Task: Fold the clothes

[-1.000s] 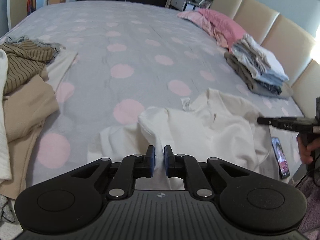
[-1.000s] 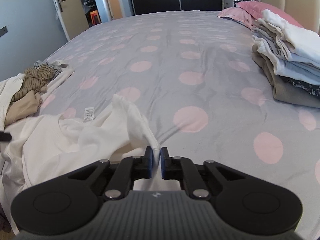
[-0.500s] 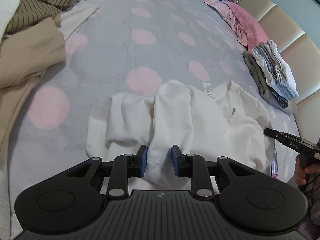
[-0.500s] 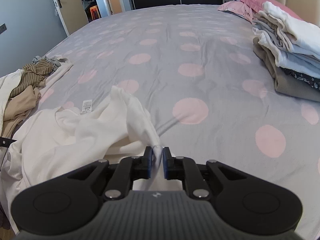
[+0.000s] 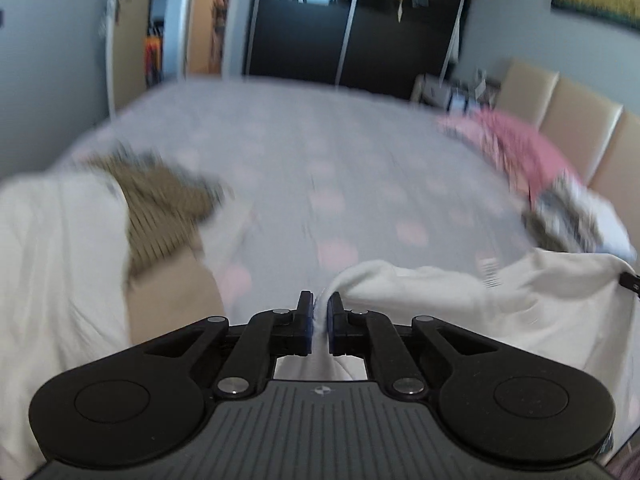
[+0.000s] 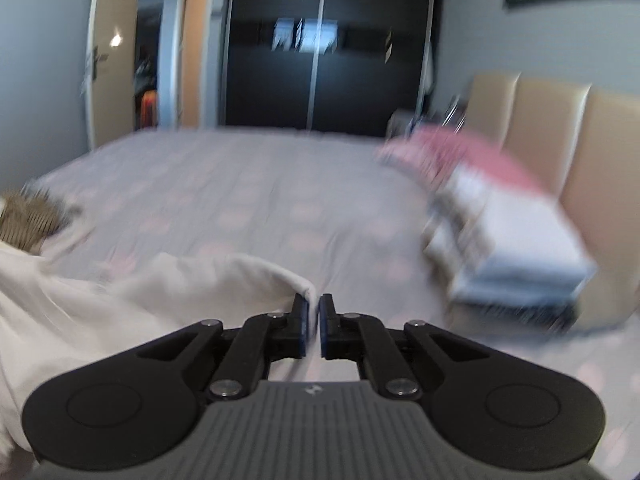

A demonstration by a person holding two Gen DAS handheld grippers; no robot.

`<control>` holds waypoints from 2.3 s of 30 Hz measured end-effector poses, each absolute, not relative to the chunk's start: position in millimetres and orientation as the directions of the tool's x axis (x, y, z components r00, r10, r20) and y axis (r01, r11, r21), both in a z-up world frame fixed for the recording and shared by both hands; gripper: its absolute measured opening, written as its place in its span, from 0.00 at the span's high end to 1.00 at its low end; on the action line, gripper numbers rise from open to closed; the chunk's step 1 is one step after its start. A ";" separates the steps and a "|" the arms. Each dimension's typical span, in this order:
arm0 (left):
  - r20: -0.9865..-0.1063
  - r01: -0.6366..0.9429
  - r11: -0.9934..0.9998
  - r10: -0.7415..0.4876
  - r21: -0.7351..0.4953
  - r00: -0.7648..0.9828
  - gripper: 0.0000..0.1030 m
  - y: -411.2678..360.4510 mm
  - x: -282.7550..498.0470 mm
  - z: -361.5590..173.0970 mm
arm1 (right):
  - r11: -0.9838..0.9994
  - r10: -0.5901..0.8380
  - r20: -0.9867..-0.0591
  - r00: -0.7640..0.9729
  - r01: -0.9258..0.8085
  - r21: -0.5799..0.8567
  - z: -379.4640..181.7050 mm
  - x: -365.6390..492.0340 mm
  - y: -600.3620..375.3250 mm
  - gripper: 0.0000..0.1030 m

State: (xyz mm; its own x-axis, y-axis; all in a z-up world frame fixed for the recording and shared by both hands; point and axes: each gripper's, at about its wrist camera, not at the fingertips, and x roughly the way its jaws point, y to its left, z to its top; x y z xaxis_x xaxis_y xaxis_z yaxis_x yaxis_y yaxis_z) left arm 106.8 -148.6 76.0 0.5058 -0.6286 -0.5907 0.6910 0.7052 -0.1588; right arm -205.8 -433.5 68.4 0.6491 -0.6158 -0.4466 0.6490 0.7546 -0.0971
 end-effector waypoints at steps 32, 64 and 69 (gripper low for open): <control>0.216 0.788 0.615 -0.771 0.010 0.599 0.95 -28.4 -55.4 377.0 | 0.540 -0.662 0.557 0.502 0.834 -0.110 378.5 -393.5 -256.7 0.94; -0.593 0.654 0.750 -0.483 0.099 0.644 0.95 -372.7 259.3 68.6 | 0.552 -0.820 -0.340 0.461 0.793 -0.256 89.6 -10.0 -607.9 0.94; -0.689 0.649 0.745 -0.391 0.153 0.611 0.95 -419.5 290.6 0.8 | 0.569 -0.779 -0.470 0.414 0.782 -0.254 43.2 32.1 -653.3 0.94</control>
